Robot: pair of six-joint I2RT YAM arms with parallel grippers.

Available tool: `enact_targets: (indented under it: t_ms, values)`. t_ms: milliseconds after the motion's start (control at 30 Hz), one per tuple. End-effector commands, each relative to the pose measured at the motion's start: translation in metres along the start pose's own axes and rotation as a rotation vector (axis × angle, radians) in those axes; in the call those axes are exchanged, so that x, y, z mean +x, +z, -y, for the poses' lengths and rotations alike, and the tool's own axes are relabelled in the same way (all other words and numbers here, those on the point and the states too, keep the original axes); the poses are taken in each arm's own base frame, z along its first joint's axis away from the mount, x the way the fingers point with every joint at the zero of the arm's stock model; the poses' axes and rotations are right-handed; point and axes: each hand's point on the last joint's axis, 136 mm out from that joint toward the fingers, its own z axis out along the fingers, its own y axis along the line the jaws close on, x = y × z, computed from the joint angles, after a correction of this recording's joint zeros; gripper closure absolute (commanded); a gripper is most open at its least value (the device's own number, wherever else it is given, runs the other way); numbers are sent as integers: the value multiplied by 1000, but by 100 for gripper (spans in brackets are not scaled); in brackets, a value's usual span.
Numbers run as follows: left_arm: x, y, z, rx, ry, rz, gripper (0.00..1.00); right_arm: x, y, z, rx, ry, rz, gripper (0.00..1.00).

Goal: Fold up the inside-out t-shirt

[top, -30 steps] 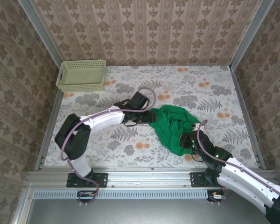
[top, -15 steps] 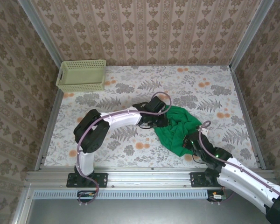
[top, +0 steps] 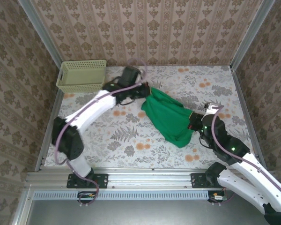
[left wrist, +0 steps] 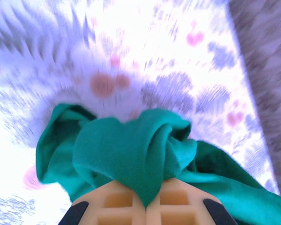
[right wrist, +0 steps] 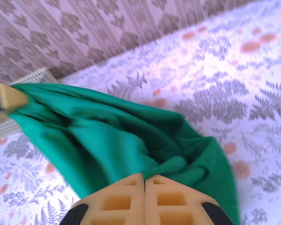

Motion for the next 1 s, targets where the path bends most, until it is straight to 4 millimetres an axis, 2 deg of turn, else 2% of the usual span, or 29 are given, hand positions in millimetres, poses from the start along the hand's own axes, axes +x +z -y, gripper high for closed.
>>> enact_targets:
  t_ms: [0,33,100,167,233,267,300,333,400,500,567,700,800,867,967]
  values:
    - [7,-34,1,36,99,41,100,20,0,6,-18,-112,-52,100]
    - [16,-34,-8,26,94,28,100,36,5,3,-53,-100,-89,100]
    - [39,-29,-26,8,75,-9,100,80,18,2,-99,-62,-191,100]
    - [73,-18,-52,-25,38,-75,100,133,30,3,-120,-19,-303,100]
    - [106,-7,-74,-58,11,-146,100,172,37,7,-109,-2,-382,100]
    - [123,-2,-88,-84,-7,-183,100,186,38,8,-95,-12,-414,96]
    - [138,1,-98,-105,-18,-212,100,192,38,9,-82,-26,-433,88]
    - [152,3,-108,-122,-32,-238,100,194,39,11,-61,-49,-450,80]
    - [171,4,-120,-137,-54,-268,100,181,39,14,1,-124,-445,66]
    - [186,2,-126,-134,-77,-274,100,147,42,3,12,-214,-410,52]
    - [189,1,-126,-122,-89,-260,100,130,49,-5,2,-217,-418,50]
    - [187,0,-122,-108,-86,-233,100,119,77,-18,1,-233,-486,50]
    - [184,-1,-122,-115,-86,-220,100,123,102,-31,19,-289,-558,52]
    - [184,-1,-123,-120,-86,-218,100,132,118,-43,-5,-313,-612,53]
    - [183,-1,-124,-122,-85,-215,100,148,142,-48,-12,-329,-669,55]
